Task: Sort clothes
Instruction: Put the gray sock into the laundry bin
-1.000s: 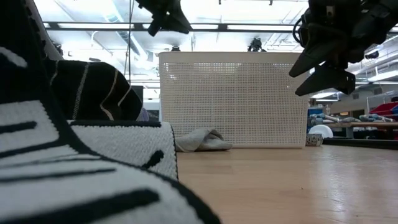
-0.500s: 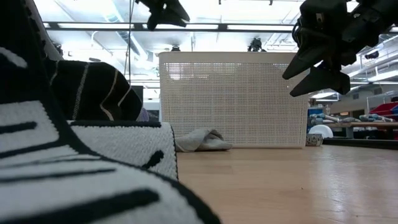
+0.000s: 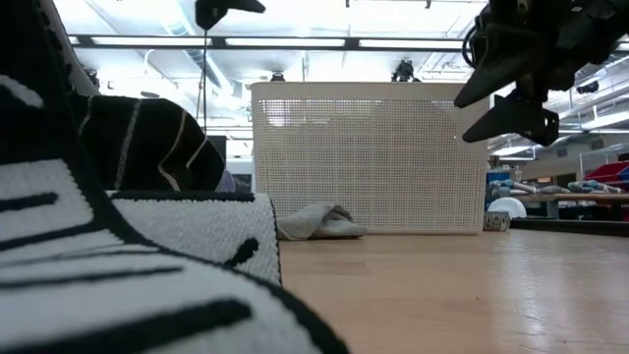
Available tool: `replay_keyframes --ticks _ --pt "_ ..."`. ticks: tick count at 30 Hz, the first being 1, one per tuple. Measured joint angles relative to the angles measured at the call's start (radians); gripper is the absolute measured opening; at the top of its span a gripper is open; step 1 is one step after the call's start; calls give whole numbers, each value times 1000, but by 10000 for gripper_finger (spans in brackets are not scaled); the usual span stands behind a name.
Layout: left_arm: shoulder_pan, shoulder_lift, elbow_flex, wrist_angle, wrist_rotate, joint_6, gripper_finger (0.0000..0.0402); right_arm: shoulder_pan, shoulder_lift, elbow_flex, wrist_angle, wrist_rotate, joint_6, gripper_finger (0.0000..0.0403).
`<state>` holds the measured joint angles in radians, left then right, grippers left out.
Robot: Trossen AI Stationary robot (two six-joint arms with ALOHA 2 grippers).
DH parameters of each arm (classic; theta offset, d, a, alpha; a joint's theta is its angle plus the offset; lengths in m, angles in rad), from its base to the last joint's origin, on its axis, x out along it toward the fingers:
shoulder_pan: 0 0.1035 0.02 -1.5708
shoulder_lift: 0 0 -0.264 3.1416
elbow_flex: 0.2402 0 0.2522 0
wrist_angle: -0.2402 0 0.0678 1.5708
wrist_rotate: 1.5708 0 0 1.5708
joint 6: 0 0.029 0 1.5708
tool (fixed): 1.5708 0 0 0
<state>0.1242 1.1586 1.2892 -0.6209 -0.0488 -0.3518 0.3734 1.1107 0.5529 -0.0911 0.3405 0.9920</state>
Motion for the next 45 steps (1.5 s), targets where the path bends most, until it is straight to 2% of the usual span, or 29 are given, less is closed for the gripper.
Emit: replay_keyframes --ticks 4,10,16,22,32,40,45 --pt "-115 -51 -170 148 -56 -103 132 29 0 0 36 -5 -15 224" --pt "-225 -81 -366 320 -96 -214 131 78 0 0 102 -4 -193 221" --pt "-277 -81 -456 326 -103 -276 131 84 35 0 213 -3 -334 211" --pt "-291 -111 -502 346 -124 -228 131 78 214 63 300 0 -411 199" --pt "-290 -293 -618 302 -137 -145 130 9 533 272 300 3 -446 195" --pt "-289 -468 -656 142 -148 -83 130 -57 657 402 299 18 -446 195" --pt "-288 -552 -656 52 -168 -48 130 -81 688 435 298 57 -436 195"
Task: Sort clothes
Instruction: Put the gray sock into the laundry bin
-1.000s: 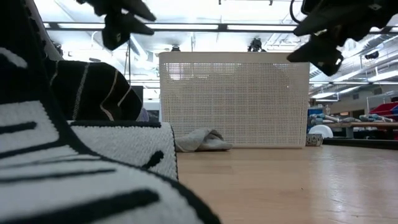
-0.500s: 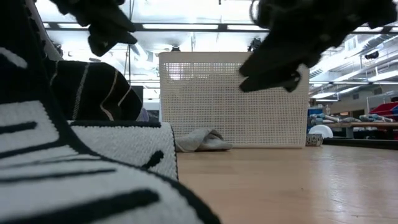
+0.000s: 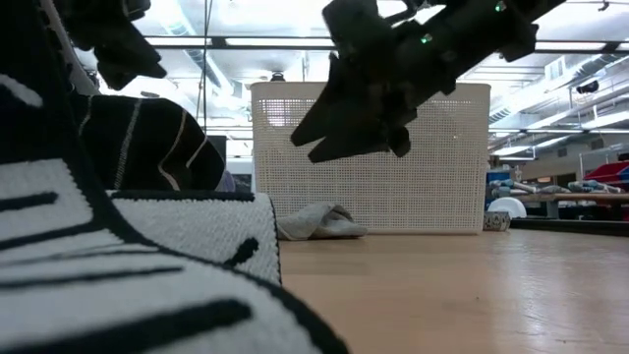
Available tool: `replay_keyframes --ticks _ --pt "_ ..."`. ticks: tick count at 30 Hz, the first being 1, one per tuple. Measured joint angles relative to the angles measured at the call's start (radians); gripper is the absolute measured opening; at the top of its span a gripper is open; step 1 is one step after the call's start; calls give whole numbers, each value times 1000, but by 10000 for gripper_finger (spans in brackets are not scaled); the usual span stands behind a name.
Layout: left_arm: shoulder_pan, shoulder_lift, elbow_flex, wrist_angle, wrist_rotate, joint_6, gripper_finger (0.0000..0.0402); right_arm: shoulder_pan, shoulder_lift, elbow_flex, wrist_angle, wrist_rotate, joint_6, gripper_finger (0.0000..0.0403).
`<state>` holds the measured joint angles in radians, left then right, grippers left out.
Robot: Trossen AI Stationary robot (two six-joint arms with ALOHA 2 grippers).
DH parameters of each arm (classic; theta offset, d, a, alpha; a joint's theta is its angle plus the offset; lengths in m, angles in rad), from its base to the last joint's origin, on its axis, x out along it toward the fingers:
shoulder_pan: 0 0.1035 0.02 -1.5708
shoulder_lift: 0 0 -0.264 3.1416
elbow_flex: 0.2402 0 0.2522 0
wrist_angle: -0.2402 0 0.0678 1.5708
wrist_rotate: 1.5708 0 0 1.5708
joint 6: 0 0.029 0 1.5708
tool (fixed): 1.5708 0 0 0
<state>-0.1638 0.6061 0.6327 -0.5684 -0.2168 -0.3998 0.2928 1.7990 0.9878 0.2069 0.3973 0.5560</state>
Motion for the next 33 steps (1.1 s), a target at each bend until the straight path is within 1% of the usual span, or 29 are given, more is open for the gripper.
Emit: replay_keyframes --ticks 5,12,16,19,25,29,33 --pt "0 -64 1 -60 -14 11 130 -17 0 4 -2 48 20 195" --pt "0 -136 1 -126 -39 11 130 -26 0 6 2 49 46 195" --pt "0 -162 1 -133 -62 11 130 -26 0 6 1 50 45 195" --pt "0 -171 1 -140 -79 11 131 -32 0 6 1 62 15 195" --pt "0 -170 1 -146 -103 11 131 -75 0 6 -38 85 -106 195" --pt "0 -170 1 -156 -128 4 131 -119 0 5 -53 85 -115 195" --pt "0 -170 1 -158 -128 -9 131 -155 8 6 -48 86 -148 195"
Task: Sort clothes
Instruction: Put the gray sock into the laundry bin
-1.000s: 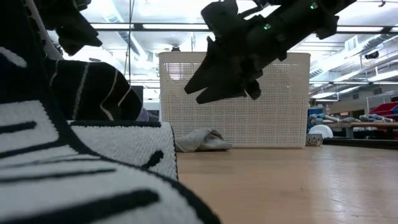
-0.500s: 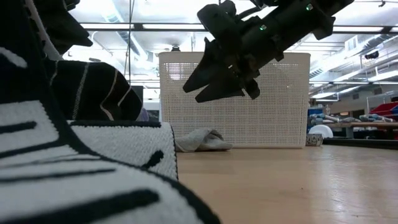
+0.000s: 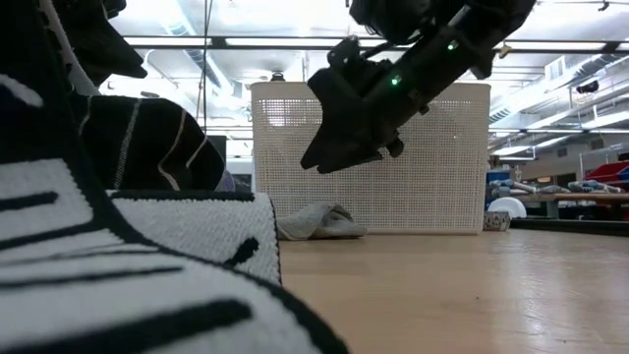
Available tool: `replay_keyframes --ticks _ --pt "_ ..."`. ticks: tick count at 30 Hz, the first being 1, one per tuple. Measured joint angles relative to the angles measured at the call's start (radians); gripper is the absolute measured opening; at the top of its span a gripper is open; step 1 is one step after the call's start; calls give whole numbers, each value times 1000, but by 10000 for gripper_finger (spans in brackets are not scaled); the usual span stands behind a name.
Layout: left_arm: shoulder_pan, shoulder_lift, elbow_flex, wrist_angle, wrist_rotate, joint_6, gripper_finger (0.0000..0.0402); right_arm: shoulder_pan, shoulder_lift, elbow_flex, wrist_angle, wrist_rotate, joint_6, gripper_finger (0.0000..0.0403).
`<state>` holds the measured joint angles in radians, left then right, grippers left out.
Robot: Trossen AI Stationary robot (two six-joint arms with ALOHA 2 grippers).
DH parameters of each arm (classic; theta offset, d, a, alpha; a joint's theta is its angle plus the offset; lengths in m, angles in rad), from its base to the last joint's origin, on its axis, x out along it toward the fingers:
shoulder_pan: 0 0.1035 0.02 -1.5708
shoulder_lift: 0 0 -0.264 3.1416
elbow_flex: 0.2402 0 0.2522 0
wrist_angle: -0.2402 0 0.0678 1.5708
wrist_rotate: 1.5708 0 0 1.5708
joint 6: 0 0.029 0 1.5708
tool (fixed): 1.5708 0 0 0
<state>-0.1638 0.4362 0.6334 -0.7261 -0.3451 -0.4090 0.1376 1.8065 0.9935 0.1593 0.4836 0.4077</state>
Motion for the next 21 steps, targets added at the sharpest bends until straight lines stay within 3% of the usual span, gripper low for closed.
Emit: replay_keyframes --ticks 6,11,14,17,21 --pt "0 0 0 -6 0 -23 131 -15 95 0 11 -12 6 195" --pt "0 0 0 -7 0 -44 131 -16 184 2 33 -75 157 183" --pt "0 0 0 -7 0 -47 131 -12 197 7 52 -133 277 128" --pt "0 0 0 -8 -1 -47 131 7 176 3 34 -151 289 35" --pt "0 0 0 -9 -18 -40 131 23 81 -4 -9 -187 220 15"
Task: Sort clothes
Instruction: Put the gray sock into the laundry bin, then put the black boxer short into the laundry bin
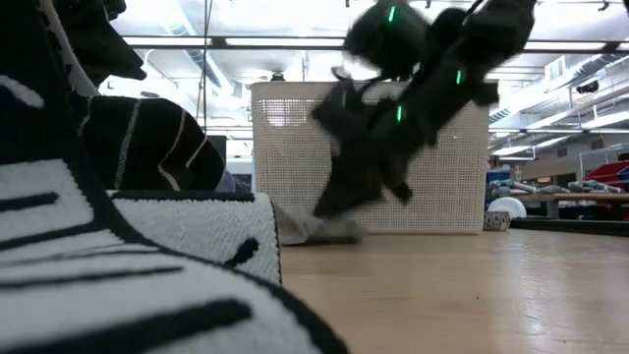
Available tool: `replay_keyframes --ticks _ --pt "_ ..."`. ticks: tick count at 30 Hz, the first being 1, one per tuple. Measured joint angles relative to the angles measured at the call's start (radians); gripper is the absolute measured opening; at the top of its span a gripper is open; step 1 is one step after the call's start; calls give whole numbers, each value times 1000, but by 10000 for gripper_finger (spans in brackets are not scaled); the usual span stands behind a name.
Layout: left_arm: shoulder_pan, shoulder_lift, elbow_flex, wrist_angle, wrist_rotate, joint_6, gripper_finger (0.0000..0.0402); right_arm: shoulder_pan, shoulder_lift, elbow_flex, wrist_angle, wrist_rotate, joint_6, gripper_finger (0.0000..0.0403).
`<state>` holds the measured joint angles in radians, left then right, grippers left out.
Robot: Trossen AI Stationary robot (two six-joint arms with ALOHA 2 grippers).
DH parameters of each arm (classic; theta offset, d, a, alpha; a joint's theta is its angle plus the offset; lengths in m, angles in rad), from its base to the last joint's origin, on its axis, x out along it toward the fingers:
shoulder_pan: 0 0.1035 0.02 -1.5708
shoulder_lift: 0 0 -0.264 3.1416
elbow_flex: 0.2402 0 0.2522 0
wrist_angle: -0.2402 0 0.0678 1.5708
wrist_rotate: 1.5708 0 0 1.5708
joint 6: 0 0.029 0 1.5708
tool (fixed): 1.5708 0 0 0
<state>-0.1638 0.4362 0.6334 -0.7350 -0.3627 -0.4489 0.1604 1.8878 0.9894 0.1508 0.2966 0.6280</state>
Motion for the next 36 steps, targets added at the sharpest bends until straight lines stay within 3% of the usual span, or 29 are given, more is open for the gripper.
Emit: replay_keyframes --ticks 6,10,14,18,23,28,32,36 --pt "0 0 0 4 -9 0 131 10 -235 8 -20 93 -73 6" --pt "0 1 0 7 -10 1 131 7 -368 113 -67 202 -238 4" --pt "0 1 0 12 -28 25 131 -24 -403 256 -119 272 -521 2" --pt "0 1 0 22 -41 28 131 -111 -403 363 -127 324 -660 3" --pt "0 1 0 40 -45 28 131 -254 -376 382 -157 327 -653 14" --pt "0 1 0 41 -45 27 131 -365 -367 383 -292 318 -479 39" --pt "0 1 0 42 -45 26 131 -414 -370 383 -408 265 -411 70" --pt "0 1 0 42 -45 26 131 -428 -374 383 -418 247 -414 113"
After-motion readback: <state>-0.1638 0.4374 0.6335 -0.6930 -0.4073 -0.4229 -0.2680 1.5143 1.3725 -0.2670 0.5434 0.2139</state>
